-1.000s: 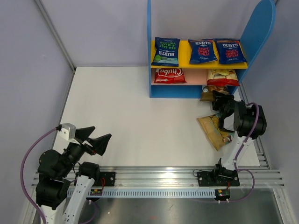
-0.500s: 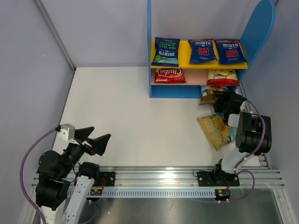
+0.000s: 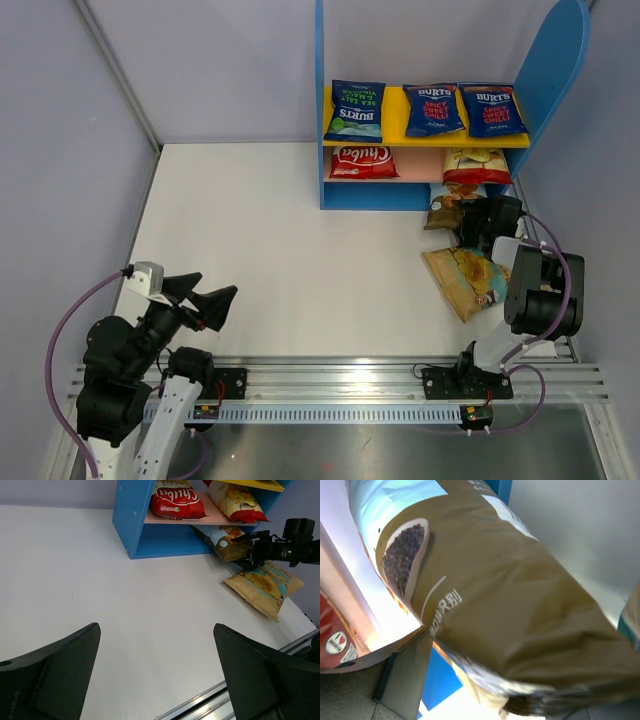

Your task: Place and organize the chips bags onto the shelf

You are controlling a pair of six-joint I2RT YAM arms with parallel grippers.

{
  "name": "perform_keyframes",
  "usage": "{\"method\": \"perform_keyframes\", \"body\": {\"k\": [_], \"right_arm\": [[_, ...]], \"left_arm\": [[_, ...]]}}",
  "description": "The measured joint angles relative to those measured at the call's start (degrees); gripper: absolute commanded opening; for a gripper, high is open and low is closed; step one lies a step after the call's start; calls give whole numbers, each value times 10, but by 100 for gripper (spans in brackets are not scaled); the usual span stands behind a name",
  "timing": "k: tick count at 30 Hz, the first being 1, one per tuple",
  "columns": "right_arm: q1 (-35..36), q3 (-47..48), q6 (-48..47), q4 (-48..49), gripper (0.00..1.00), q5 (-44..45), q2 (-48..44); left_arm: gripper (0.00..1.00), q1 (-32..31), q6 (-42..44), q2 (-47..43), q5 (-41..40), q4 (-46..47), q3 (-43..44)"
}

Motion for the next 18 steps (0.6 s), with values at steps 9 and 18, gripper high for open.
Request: {"method": "perform_keyframes", "body": {"k": [9, 18], "right_arm": [[0, 16, -10, -68, 87, -10, -24], [0, 11, 3, -52, 46, -14, -25]], "left_arm": [[99, 0, 0, 13, -3, -1, 0], [99, 0, 0, 16, -3, -1, 0]]}}
